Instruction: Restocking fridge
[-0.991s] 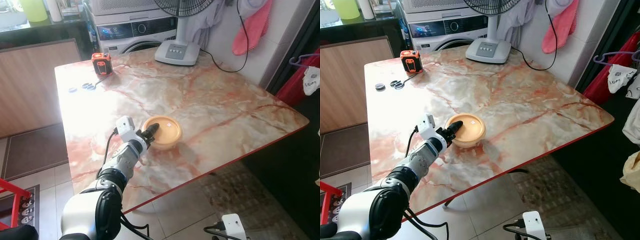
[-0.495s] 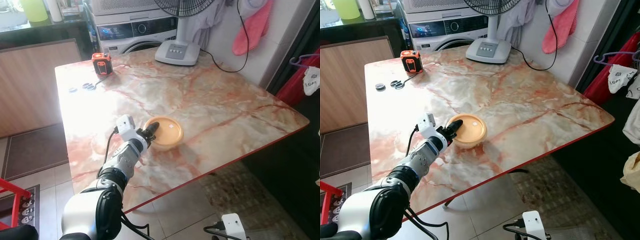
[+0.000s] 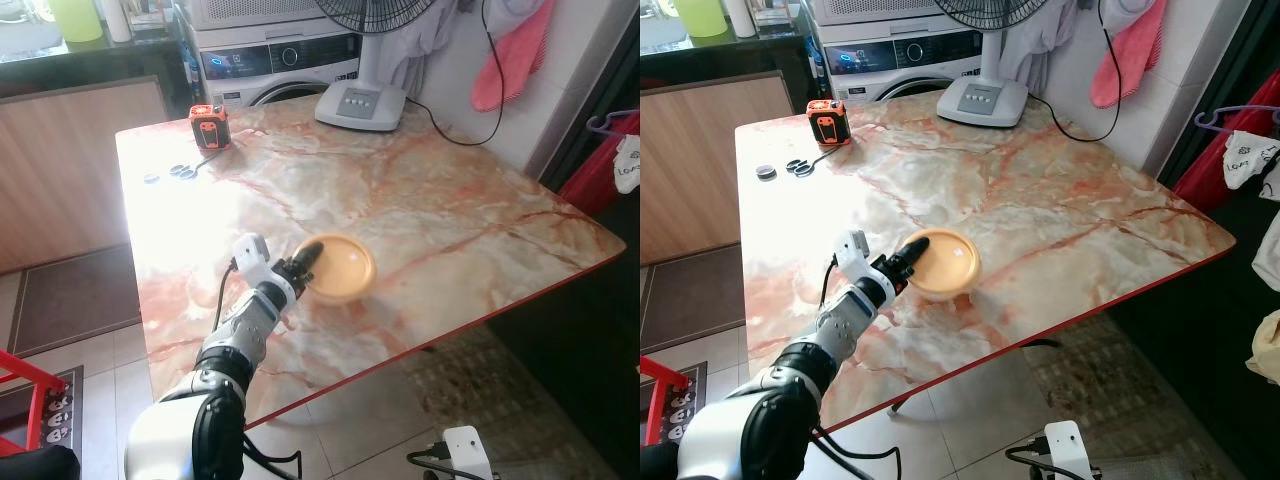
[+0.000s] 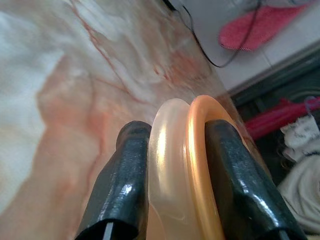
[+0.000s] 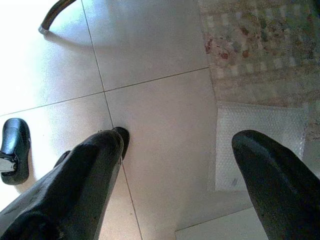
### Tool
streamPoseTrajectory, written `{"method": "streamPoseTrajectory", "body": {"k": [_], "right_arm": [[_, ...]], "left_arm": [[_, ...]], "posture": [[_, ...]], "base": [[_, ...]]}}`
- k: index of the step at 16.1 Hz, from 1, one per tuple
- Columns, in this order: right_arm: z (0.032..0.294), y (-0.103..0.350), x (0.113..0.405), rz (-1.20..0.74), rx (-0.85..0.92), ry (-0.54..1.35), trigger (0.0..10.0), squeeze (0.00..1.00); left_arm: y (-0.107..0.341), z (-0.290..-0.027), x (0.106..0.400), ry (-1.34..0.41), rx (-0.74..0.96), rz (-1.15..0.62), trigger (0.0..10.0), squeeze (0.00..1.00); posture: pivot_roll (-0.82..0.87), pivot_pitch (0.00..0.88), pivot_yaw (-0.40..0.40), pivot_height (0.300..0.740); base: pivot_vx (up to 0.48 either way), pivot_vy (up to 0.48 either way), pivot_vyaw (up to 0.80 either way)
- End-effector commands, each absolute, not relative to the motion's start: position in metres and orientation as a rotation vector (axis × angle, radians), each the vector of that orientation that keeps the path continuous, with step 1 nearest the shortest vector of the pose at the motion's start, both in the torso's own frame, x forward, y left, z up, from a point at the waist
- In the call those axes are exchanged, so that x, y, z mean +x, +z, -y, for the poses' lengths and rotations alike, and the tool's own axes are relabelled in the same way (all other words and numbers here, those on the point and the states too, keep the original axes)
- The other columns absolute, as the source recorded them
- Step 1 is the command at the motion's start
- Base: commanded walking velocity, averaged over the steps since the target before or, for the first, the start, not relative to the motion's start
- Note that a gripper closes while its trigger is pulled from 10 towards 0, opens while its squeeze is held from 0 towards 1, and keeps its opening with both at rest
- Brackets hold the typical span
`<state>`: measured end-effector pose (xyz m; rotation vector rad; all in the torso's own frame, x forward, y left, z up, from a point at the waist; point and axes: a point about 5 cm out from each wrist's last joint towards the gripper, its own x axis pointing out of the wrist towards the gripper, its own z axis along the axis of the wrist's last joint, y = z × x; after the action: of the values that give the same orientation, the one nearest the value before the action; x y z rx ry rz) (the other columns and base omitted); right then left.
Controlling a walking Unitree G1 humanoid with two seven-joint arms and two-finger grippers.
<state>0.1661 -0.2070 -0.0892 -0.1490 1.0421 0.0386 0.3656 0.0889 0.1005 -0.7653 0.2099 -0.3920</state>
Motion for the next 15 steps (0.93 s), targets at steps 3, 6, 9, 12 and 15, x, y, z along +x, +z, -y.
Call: {"method": "streamPoseTrajectory", "body": {"k": [3, 6, 9, 12, 15], "right_arm": [[0.208, -0.089, 0.167, -1.042, -0.159, 0.034, 10.0, 0.00], [0.208, -0.089, 0.166, -1.044, -0.161, 0.034, 10.0, 0.00], [0.208, -0.089, 0.167, -1.042, -0.160, 0.031, 10.0, 0.00], [0.208, -0.089, 0.166, -1.043, -0.159, 0.025, 10.0, 0.00], [0.208, -0.089, 0.166, -1.043, -0.160, 0.021, 10.0, 0.00]], "left_arm": [[0.104, -0.076, 0.352, -0.626, -0.747, -0.168, 10.0, 0.00], [0.103, -0.062, 0.328, -0.858, -0.694, -0.183, 10.0, 0.00], [0.103, -0.059, 0.323, -0.890, -0.714, -0.186, 10.0, 0.00], [0.105, -0.061, 0.316, -0.856, -0.692, -0.170, 10.0, 0.00], [0.127, -0.088, 0.328, -0.558, -0.785, -0.006, 10.0, 0.00]], "posture": [[-0.12, 0.000, -0.044, 0.740], [-0.12, 0.000, -0.041, 0.740], [-0.12, 0.000, -0.039, 0.740], [-0.13, 0.000, -0.035, 0.740], [-0.12, 0.000, -0.037, 0.740]], "base": [[0.000, 0.000, 0.00], [0.000, 0.000, 0.00], [0.000, 0.000, 0.00], [0.000, 0.000, 0.00], [0.000, 0.000, 0.00]]}}
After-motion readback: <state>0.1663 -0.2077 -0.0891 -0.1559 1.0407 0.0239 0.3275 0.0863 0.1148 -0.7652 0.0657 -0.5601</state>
